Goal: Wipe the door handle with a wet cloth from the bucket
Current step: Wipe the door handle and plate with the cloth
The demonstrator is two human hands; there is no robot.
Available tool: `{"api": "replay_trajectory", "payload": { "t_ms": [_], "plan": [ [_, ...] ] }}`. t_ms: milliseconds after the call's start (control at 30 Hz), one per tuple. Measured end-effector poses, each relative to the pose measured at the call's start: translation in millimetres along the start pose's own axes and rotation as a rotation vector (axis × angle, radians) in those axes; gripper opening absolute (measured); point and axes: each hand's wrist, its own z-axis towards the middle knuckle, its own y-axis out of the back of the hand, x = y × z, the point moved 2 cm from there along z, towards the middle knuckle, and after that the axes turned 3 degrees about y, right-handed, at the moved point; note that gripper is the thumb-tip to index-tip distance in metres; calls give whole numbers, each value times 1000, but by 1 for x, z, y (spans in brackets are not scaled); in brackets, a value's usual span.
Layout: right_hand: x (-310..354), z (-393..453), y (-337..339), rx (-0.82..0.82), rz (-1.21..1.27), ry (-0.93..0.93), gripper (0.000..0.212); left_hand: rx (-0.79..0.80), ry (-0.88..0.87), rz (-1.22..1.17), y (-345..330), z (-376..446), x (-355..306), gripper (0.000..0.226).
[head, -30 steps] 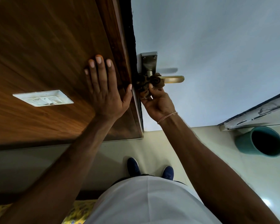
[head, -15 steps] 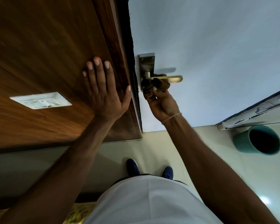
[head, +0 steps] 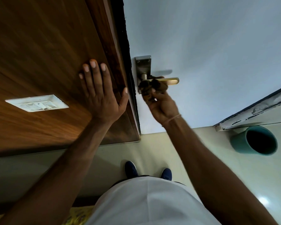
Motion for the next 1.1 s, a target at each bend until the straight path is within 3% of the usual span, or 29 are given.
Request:
{"api": "replay_trajectory", "payload": {
  "t_ms": [300,500,733,1100],
  "plan": [
    [2,-4,-13,-42,1,-3,35,-3,31,5,-1,1,-5,93],
    [-17,-2,-26,-73,-12,18,40,4,37,4,1,0,-5,91],
    [9,-1,-12,-79,-103,1,22,6,39,0,1,1,-5,91],
    [38,15,29,5,-36,54,76,16,26,4,6,1,-3,92]
  ]
}}
